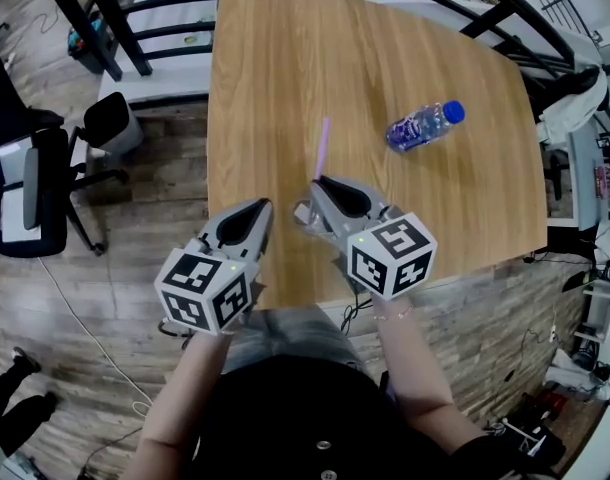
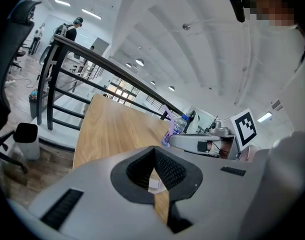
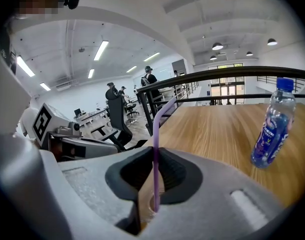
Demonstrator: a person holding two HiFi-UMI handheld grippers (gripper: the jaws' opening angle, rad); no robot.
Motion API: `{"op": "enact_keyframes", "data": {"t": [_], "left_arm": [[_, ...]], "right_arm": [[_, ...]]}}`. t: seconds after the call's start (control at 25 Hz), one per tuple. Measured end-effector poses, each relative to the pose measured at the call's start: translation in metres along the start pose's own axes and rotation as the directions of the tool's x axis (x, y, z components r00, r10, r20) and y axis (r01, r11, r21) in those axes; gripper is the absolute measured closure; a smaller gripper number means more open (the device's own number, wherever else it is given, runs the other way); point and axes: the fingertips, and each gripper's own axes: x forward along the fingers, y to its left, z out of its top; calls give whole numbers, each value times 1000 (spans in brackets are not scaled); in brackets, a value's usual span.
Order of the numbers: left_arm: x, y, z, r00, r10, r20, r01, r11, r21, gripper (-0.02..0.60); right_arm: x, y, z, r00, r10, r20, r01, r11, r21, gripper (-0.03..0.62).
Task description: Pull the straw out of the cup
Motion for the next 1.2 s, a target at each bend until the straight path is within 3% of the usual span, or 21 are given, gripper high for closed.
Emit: {"op": "enact_keyframes", "data": {"t": [0.4,0.68,1.0,1.2], "left_arm": [[-6,-23,19,998,-69,3,69,997,35,569],[-10,-50,42,993,-114,35,112,991,75,571],[-15,-81,78,973,-205,103,189,971,148,571],[-22,-101,104,946,-271,176,236,952,192,571]], "right_arm": [[-41,7,36,986,1,165,-6,1000,28,560],[-81,13,81,945,-32,326,21,999,37,562],[-127,12,127,851,-81,519,53,996,68,562],[-164,18,152,751,-88,655,96,995,24,562]]}}
